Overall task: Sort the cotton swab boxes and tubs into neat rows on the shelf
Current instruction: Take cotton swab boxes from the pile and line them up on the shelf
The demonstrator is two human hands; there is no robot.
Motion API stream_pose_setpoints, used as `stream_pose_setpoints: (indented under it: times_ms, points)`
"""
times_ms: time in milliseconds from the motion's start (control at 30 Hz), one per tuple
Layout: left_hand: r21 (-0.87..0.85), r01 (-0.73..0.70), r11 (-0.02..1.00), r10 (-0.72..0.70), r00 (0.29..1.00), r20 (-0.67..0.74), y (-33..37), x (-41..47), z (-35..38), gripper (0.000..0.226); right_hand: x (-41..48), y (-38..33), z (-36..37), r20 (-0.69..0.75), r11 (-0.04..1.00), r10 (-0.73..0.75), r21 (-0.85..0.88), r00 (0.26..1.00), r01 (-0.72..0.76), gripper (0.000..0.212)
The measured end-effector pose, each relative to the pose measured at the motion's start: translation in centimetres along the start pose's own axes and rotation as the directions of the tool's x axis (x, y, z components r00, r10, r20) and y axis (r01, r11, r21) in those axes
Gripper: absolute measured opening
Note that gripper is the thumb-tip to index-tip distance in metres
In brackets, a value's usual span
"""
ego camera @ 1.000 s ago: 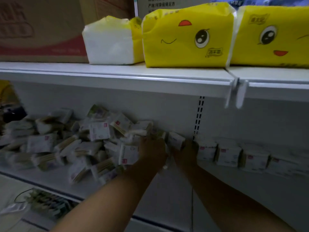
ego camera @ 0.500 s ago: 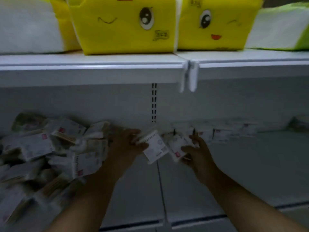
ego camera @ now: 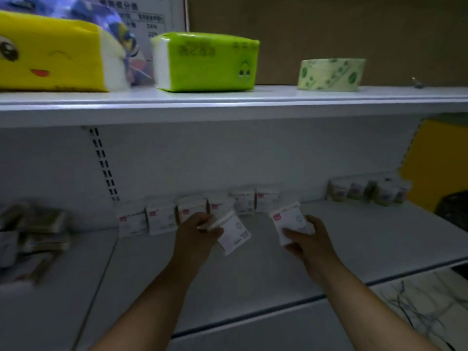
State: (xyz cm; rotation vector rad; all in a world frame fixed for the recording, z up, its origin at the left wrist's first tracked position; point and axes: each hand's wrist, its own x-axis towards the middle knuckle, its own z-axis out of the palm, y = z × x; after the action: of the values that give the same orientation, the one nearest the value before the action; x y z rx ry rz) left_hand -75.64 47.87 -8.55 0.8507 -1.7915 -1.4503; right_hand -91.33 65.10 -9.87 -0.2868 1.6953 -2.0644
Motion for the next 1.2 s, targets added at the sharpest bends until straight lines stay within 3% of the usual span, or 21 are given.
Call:
stream_pose_setpoints:
  times_ms: [100,200,233,400,500,567,733,933,1100,1200]
  points:
    - [0.139,-0.092,0.986,0.094,0.995,-0.009,-0.2,-0.2,3.7,0.032,1.8,-0.3,-3.2,0.006,0.996,-0.003,-0.09,1.0,0.003,0.03]
    - [0.384,-0.196,0.903,0.213,0.977,-0.003,0.3,0.7,5.6,0.016,3.2,-0.2,-4.2,0.023,0.986,-0.041,-0.164,0.999,0.044,0.028]
    - [0.45,-0.219,0.866,0.247,0.969,-0.004,0.6,1.3,6.0,0.019,3.8,-0.2,-4.2,0.034,0.983,-0.062,-0.171,0.998,0.067,0.028]
    - [0.735,-0.388,0.557,0.454,0.883,0.122,1.4,5.9,7.1,0.034,7.1,0.2,-2.3,0.016,0.915,-0.19,-0.36,0.982,0.183,0.029]
    - [0.794,-0.426,0.434,0.478,0.856,0.198,0.9,8.3,7.7,0.035,8.7,0.6,-1.2,0.038,0.822,-0.198,-0.538,0.979,0.188,0.027]
    - [0.793,-0.445,0.415,0.48,0.848,0.225,0.4,9.1,8.2,0.033,9.8,0.8,-0.9,0.049,0.765,-0.196,-0.618,0.979,0.183,0.031]
    - [0.803,-0.467,0.371,0.489,0.833,0.258,-0.6,10.2,8.6,0.027,11.9,1.1,-0.7,0.052,0.749,-0.209,-0.634,0.977,0.194,0.033]
    - [0.862,-0.444,0.243,0.418,0.85,0.32,-0.2,10.7,9.0,0.027,13.4,2.5,-0.1,0.208,0.485,-0.248,-0.819,0.946,0.307,0.047]
    - [0.912,-0.39,0.125,0.327,0.884,0.333,0.7,10.4,9.5,0.038,14.1,2.7,0.1,0.233,0.459,-0.253,-0.825,0.939,0.329,0.049]
    - [0.938,-0.325,0.124,0.339,0.902,0.268,1.7,9.1,9.7,0.047,14.1,2.2,-0.4,0.29,0.523,-0.226,-0.77,0.93,0.366,0.057]
